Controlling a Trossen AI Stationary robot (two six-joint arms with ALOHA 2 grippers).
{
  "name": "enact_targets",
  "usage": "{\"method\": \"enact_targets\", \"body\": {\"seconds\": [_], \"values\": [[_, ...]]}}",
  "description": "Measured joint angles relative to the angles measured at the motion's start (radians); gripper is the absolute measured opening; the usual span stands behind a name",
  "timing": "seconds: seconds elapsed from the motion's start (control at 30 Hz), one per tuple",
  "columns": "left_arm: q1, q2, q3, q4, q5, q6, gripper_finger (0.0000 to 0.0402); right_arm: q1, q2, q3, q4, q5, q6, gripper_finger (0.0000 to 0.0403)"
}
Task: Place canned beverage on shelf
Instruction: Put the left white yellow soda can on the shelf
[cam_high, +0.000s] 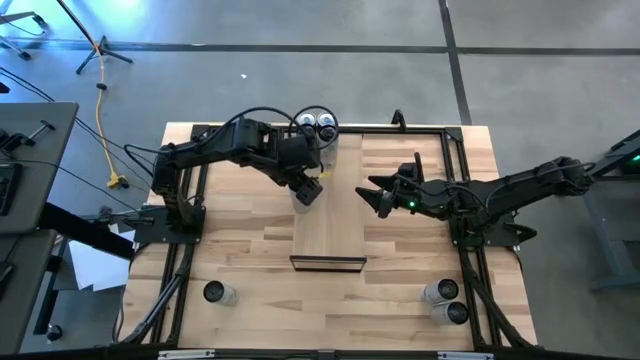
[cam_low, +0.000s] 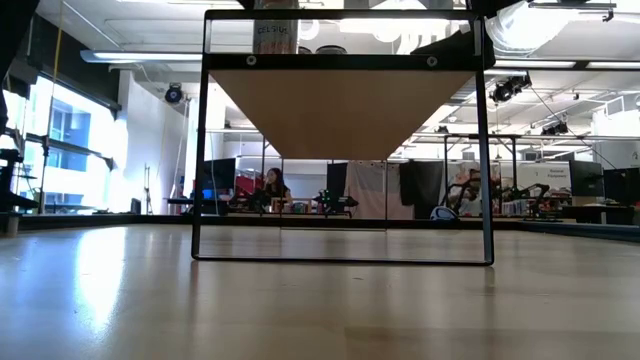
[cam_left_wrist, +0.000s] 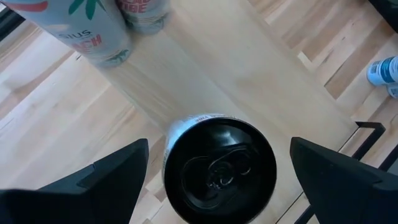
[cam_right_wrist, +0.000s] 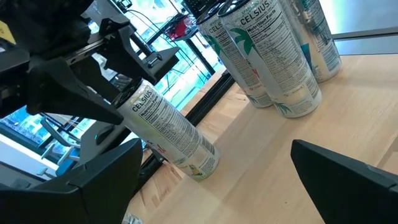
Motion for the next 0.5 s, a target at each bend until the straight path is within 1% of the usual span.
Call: {"method": "enact_targets", "body": {"seconds": [0.2,0.3,0.5], "values": [[-0.011,0.0,0.0,0.005,-0.005,0.01,0.0362,0.0,0.0,0.0,0.0,0.0,0.0,0.0397],[-0.01,0.0,0.0,0.003,-0.01,-0.017,0.0362,0.0,0.0,0.0,0.0,0.0,0.0,0.0397],[0.0,0.0,0.0,0.003,-0.01,-0.02,0.0362,0.0,0.0,0.0,0.0,0.0,0.0,0.0397]]}}
